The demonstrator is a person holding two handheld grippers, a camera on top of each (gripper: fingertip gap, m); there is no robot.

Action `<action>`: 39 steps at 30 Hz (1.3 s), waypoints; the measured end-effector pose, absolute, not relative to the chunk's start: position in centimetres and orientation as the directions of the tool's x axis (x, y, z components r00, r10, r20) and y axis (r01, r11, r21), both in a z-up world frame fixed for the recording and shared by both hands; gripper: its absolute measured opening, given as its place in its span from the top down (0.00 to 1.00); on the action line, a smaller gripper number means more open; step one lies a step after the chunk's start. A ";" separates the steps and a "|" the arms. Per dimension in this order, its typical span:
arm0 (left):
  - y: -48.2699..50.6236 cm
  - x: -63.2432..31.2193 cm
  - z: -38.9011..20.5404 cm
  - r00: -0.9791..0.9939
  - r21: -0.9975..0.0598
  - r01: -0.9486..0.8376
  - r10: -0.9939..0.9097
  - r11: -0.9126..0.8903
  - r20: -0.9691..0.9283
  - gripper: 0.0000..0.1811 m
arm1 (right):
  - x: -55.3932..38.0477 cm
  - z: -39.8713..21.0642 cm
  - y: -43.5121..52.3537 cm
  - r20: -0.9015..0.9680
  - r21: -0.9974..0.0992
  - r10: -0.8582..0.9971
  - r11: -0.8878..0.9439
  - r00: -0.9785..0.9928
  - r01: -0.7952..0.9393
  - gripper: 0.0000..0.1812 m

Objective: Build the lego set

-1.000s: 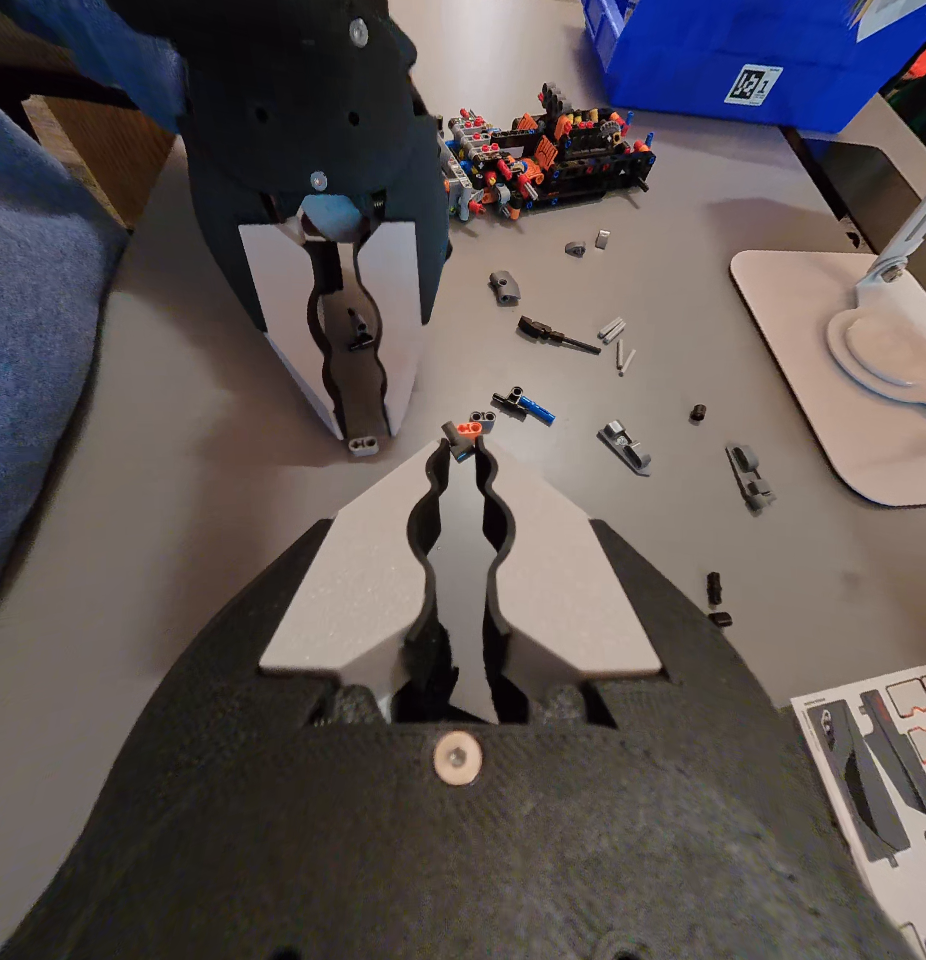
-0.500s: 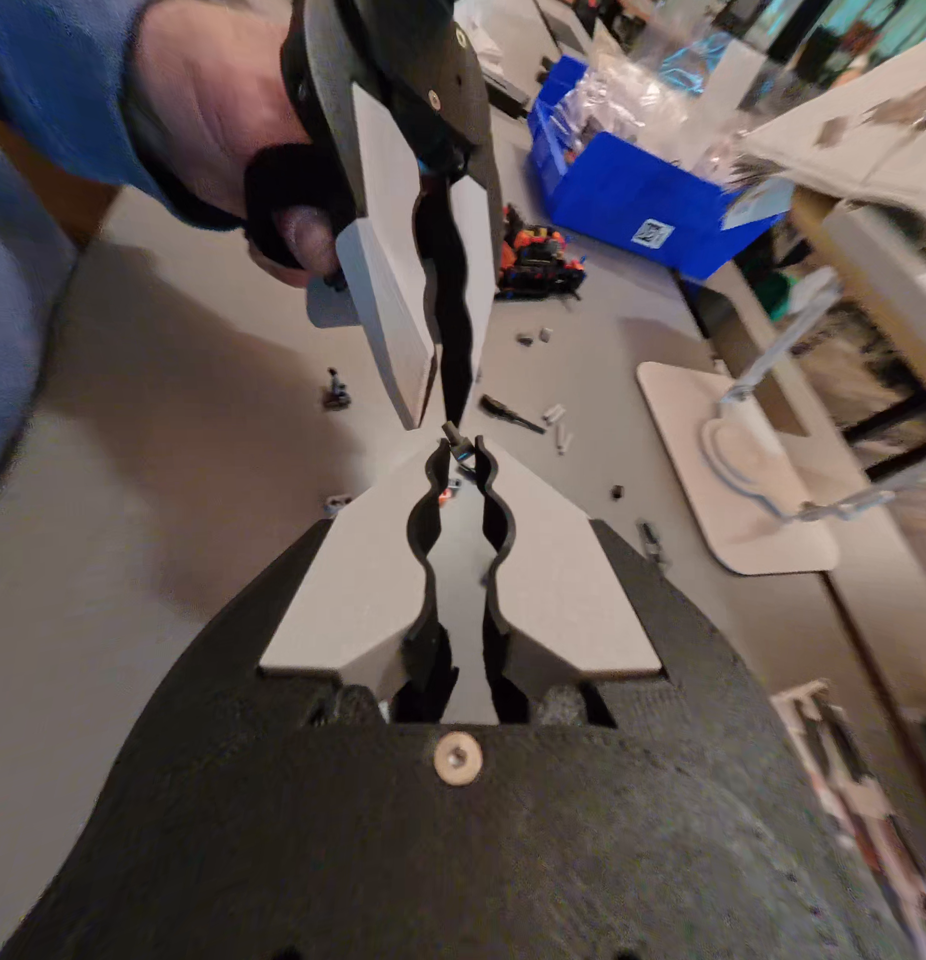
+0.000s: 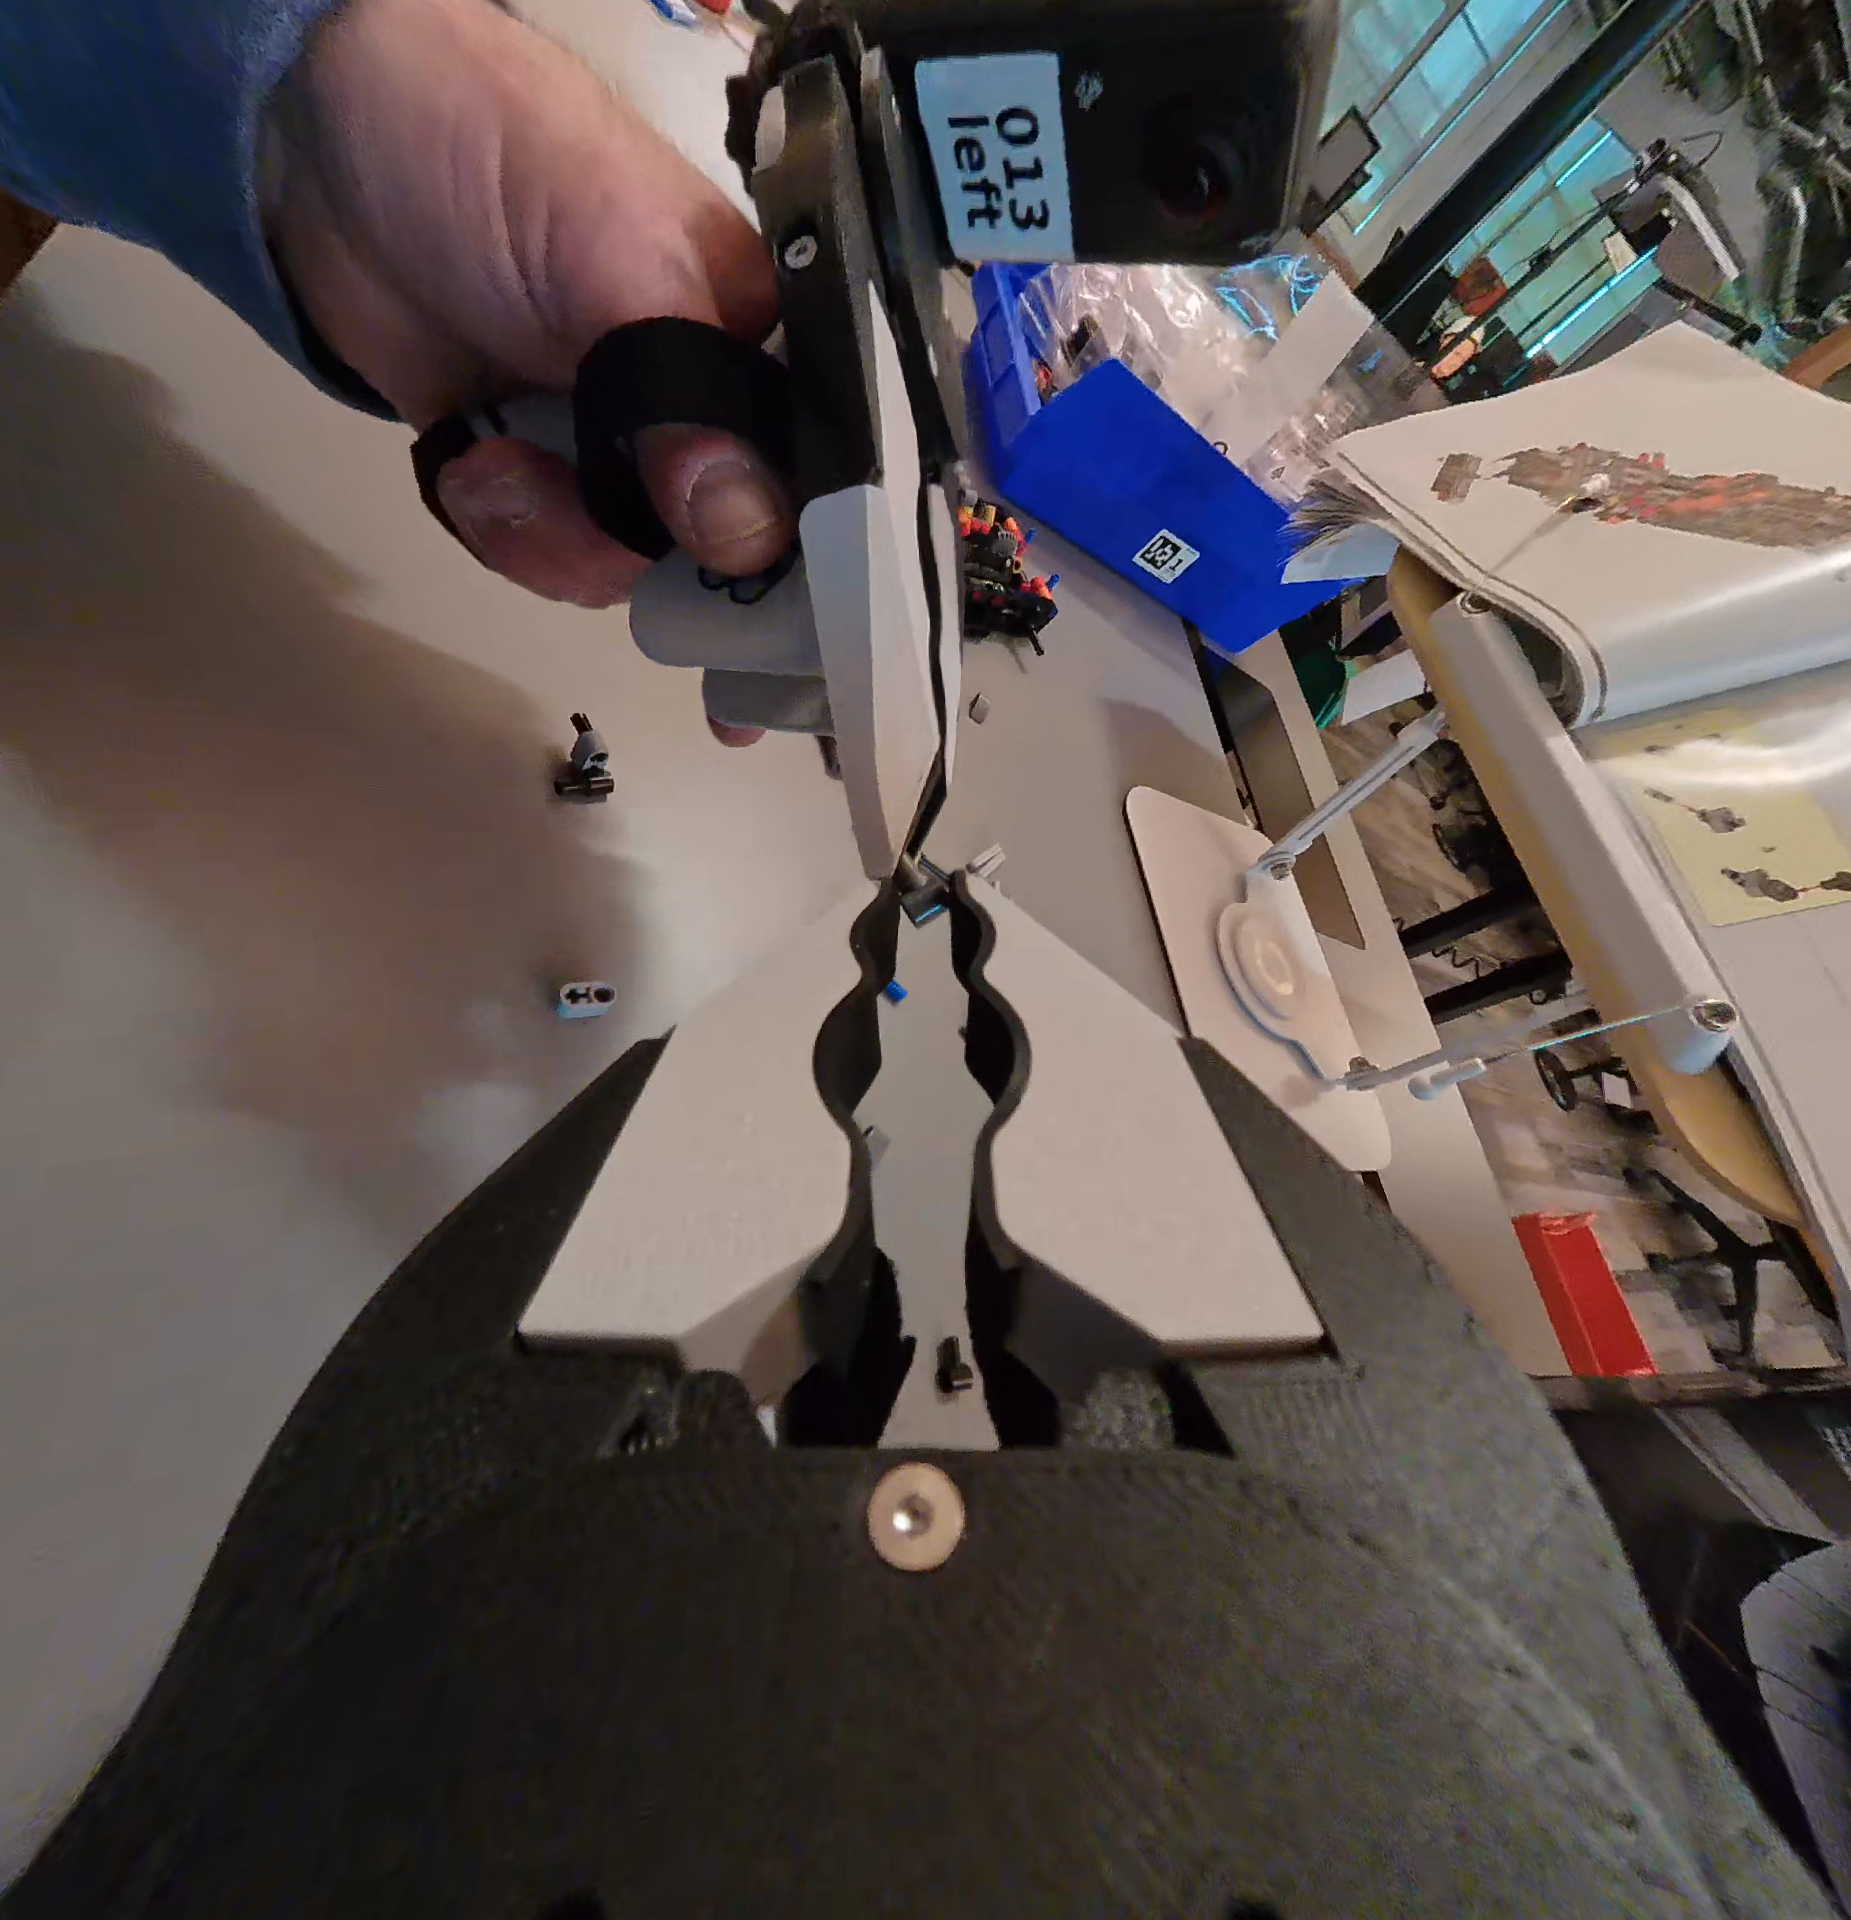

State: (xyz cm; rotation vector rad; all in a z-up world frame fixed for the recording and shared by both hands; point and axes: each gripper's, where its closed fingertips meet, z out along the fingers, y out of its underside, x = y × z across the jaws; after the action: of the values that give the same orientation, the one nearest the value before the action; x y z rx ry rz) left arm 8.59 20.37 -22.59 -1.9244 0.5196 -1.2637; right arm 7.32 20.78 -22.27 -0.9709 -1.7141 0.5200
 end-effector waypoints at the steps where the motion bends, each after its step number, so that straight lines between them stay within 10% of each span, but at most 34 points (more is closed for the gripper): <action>1: 20.3 8.6 -22.5 0.416 -0.780 0.075 -0.691 -0.621 0.591 0.99 | 7.3 -22.2 20.7 0.570 -0.743 0.813 0.572 -0.121 0.347 0.96; 15: 19.2 8.4 -21.1 0.488 -0.946 -0.062 -0.837 -0.317 0.249 0.99 | 7.6 -20.6 19.7 -0.222 -0.962 0.934 -0.164 -0.279 0.219 0.93; 31: 18.7 8.8 -21.4 0.481 -0.961 -0.160 -0.868 -0.225 0.123 0.98 | 7.9 -20.6 18.6 -0.305 -0.947 0.877 -0.237 -0.371 0.217 0.98; 39: 17.4 7.4 -29.1 0.610 -0.814 -0.416 -0.788 -0.406 0.082 0.81 | 9.8 -20.2 19.8 -0.332 -0.943 0.864 -0.303 -0.379 0.135 0.98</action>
State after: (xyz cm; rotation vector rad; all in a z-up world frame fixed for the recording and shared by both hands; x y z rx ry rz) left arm 7.36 17.40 -29.05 -2.0391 0.9479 -0.5956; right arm 9.75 19.78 -20.17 -1.2894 -1.3910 1.7364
